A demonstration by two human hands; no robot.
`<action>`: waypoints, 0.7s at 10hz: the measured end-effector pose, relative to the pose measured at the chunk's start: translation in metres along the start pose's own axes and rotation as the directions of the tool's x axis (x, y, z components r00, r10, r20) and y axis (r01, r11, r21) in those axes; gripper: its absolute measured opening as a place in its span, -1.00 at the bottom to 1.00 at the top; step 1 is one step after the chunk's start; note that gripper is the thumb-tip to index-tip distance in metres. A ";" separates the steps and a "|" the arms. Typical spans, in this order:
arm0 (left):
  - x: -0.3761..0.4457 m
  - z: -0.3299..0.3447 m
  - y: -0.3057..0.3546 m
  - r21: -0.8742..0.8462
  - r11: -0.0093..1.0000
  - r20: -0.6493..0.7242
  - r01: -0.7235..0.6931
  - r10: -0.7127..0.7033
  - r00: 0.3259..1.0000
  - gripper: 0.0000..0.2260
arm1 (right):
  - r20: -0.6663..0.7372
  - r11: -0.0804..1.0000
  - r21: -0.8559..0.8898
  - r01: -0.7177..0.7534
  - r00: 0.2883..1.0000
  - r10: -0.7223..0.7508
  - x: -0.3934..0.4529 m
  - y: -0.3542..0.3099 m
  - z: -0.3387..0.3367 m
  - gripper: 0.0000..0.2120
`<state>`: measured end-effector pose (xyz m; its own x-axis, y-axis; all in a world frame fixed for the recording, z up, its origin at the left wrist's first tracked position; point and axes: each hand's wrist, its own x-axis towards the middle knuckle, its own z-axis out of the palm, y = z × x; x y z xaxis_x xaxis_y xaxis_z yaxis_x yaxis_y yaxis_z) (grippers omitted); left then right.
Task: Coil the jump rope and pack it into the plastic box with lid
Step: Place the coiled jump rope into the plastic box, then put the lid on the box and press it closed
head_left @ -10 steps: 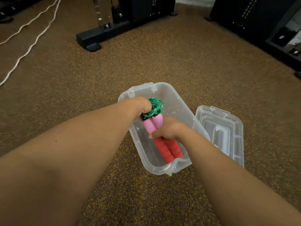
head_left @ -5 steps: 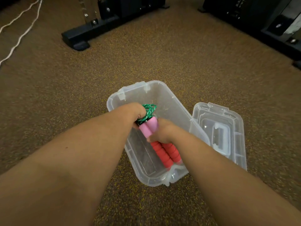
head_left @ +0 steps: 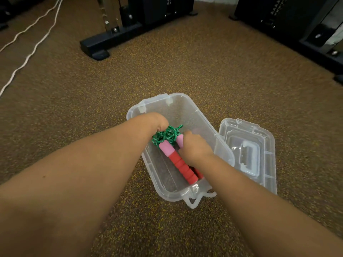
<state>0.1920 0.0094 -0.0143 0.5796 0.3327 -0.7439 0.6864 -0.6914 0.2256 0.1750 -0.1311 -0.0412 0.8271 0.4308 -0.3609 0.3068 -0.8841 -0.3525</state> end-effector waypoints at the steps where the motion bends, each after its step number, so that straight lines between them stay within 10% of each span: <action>1: -0.036 -0.001 0.003 0.024 1.000 -0.111 -0.019 0.022 0.994 -0.68 | -0.061 0.996 0.037 0.086 0.995 -0.084 -0.004 0.002 -0.014 -0.68; 2: -0.064 -0.002 0.012 0.273 0.958 -0.168 -0.088 0.138 0.976 -0.76 | -0.157 0.979 0.058 0.193 0.971 -0.182 -0.011 0.005 -0.037 -0.62; 5: -0.084 0.022 0.030 -0.071 0.956 -0.426 -0.286 0.230 0.875 -0.63 | -0.467 0.933 0.182 0.310 0.862 -0.195 -0.071 0.079 -0.108 -0.79; 7: -0.124 0.064 0.092 -0.015 0.732 -0.502 -0.681 0.584 0.638 -0.62 | -0.381 0.982 0.152 0.116 0.923 -0.050 -0.104 0.169 -0.079 -0.82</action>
<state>0.1553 -0.1364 0.0585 0.9911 0.1306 -0.0276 0.1143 -0.7233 0.6810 0.1780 -0.3390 0.0048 0.9278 0.3729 0.0133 0.3252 -0.7906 -0.5189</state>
